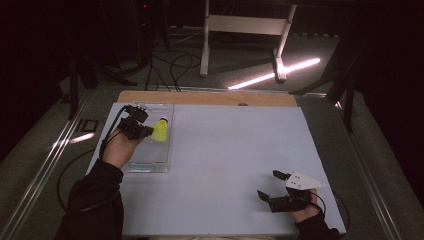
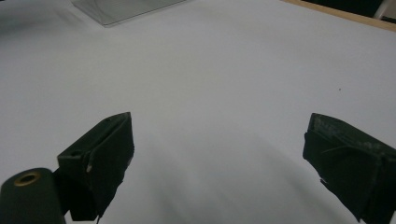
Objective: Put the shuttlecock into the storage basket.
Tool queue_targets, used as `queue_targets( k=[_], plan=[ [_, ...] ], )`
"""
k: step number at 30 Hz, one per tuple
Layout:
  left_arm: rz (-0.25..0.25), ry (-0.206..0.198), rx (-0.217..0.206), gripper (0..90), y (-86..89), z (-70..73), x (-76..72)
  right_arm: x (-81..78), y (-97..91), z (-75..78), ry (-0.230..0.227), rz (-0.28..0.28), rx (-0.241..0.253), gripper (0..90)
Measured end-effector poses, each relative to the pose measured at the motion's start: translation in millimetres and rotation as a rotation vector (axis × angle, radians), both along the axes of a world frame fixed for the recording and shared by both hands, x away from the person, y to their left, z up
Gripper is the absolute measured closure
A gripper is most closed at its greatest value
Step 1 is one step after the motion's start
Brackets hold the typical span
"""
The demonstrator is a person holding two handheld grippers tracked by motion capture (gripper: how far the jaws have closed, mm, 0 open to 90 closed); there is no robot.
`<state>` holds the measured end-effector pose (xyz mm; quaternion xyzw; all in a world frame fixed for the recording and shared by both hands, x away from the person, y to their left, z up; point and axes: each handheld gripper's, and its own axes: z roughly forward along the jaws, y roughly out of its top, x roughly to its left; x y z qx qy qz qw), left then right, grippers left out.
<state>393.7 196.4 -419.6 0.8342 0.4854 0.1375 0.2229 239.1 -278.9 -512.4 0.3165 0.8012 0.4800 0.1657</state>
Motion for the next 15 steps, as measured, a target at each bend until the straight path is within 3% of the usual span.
queue_targets(
  k=[15],
  plan=[
    [-0.004,0.055,0.029,90.0,-2.8,-21.2,6.6,-0.1,0.2,-0.2,0.004,-0.001,-0.003,8.8]
  ],
)
